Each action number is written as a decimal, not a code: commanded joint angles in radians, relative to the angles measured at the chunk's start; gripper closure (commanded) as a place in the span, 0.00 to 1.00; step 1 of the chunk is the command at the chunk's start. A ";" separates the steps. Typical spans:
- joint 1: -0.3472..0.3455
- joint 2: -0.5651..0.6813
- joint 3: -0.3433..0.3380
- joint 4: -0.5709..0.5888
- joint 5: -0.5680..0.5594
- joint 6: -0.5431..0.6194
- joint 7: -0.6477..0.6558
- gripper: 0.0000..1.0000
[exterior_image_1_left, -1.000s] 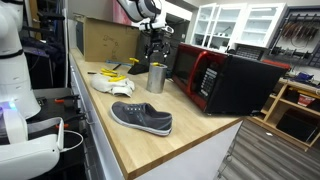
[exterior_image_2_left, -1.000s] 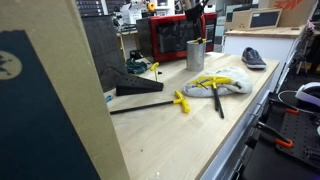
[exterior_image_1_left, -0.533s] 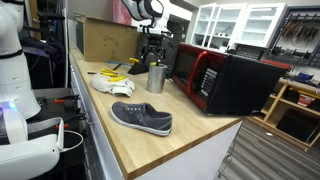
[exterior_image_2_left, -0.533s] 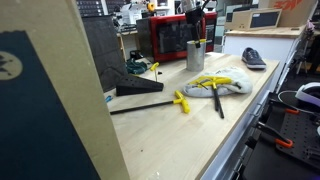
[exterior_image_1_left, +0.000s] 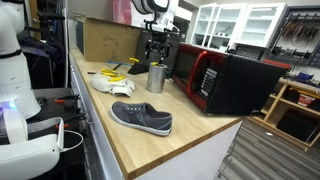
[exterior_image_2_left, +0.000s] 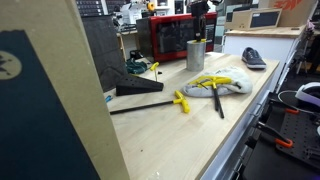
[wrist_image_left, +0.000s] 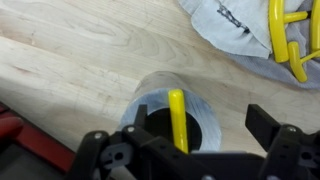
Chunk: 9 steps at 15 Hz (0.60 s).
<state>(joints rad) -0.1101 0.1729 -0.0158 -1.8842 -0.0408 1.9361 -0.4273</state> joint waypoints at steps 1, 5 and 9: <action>-0.008 -0.030 -0.014 -0.012 0.039 -0.001 -0.026 0.00; -0.006 -0.014 -0.013 -0.011 0.068 0.013 -0.026 0.00; -0.005 0.007 -0.013 0.000 0.066 0.019 -0.022 0.08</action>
<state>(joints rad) -0.1169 0.1751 -0.0249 -1.8849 0.0086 1.9380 -0.4277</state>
